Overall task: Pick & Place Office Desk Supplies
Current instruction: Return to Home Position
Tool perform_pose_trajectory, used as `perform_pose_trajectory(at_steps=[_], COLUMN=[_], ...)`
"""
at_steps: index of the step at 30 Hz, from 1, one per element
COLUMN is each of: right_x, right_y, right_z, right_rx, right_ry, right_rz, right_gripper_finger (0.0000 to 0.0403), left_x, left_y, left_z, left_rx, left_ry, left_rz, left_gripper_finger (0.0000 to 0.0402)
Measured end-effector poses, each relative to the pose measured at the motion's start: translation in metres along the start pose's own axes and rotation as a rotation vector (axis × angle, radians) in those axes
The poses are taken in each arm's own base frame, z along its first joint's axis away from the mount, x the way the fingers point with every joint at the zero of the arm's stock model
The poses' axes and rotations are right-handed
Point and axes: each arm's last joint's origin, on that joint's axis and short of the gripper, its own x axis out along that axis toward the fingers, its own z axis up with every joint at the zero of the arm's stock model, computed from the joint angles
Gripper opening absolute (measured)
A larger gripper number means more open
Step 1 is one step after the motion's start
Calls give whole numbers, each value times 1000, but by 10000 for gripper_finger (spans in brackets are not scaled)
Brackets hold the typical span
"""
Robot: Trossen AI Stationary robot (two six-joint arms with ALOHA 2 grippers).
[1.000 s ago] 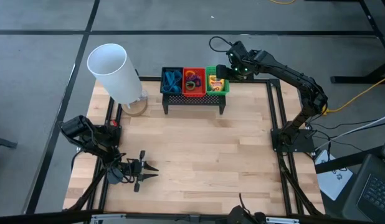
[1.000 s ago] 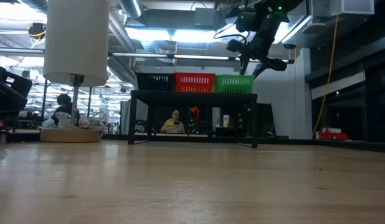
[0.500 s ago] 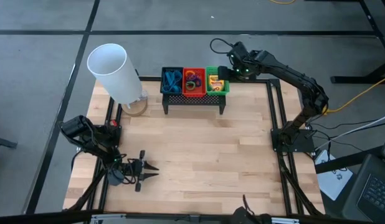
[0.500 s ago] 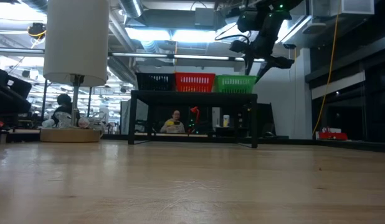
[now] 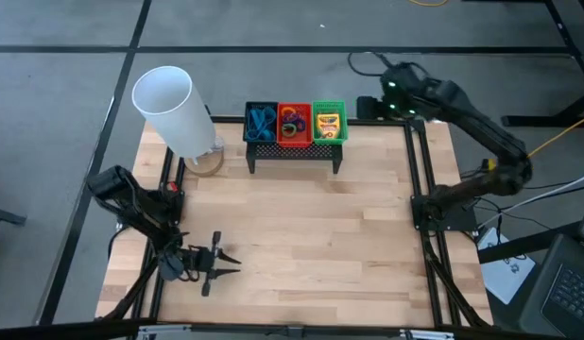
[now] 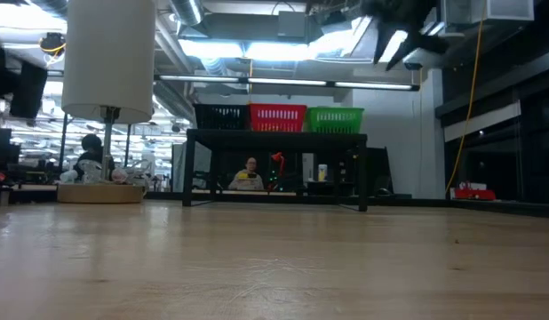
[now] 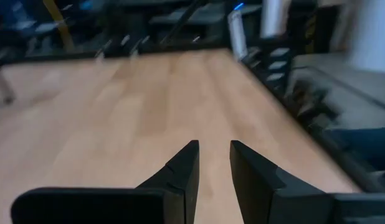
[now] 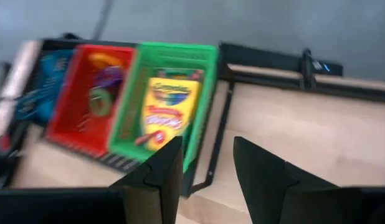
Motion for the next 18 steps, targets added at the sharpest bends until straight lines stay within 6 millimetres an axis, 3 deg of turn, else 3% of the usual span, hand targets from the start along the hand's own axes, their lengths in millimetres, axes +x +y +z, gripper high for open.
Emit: perform_pose_trajectory(at_steps=[5,10,14,18], right_x=[-51,-108,-137,-153], right_y=[5,16,26,34], right_z=[-23,-62,-88,-110], right_rx=[-211,-434,-595,-752], right_ry=[-98,-233,-273,-232], right_rz=[158,390,602,773], right_gripper_finger=[143,143,143,143], left_x=[-14,-39,-54,-66], left_y=[0,10,26,38], left_z=[41,74,91,103], left_rx=[28,122,153,171], left_ry=[-104,-166,-176,-215], left_rz=[-148,-196,-224,-257], left_gripper_finger=[88,88,88,88])
